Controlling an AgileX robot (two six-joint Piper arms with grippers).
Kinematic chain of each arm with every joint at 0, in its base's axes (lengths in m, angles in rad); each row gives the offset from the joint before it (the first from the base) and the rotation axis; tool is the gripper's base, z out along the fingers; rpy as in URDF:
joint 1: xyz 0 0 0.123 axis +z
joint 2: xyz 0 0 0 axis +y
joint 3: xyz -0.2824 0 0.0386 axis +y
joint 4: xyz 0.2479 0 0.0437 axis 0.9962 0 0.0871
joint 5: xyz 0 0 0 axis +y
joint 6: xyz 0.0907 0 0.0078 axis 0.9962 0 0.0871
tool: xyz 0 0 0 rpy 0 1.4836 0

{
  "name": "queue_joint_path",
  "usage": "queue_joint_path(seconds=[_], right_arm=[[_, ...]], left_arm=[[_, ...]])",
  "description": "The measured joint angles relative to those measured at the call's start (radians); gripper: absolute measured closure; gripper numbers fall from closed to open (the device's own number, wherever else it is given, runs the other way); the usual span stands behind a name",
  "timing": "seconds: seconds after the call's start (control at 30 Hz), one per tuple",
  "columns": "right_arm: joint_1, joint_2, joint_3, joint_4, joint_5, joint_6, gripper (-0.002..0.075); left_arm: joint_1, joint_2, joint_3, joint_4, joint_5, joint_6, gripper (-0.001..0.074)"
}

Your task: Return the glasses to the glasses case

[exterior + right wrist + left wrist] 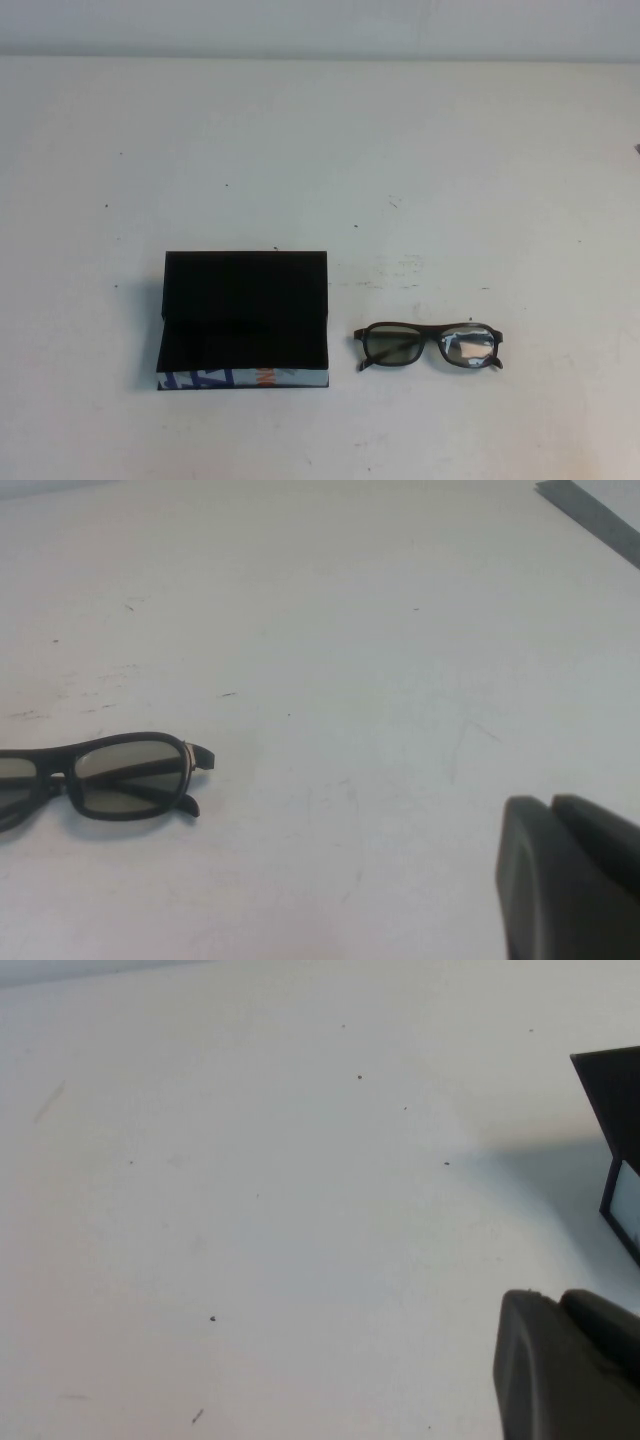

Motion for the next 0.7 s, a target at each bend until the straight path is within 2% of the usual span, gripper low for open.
queue_joint_path(seconds=[0.53, 0.7], right_arm=[[0.0, 0.0, 0.0, 0.0, -0.004, 0.0, 0.0739], [0.0, 0.0, 0.0, 0.104, -0.06, 0.0, 0.0739]], left_arm=[[0.0, 0.0, 0.0, 0.002, 0.0, -0.001, 0.0734], [0.0, 0.0, 0.0, 0.002, 0.0, -0.001, 0.0734]])
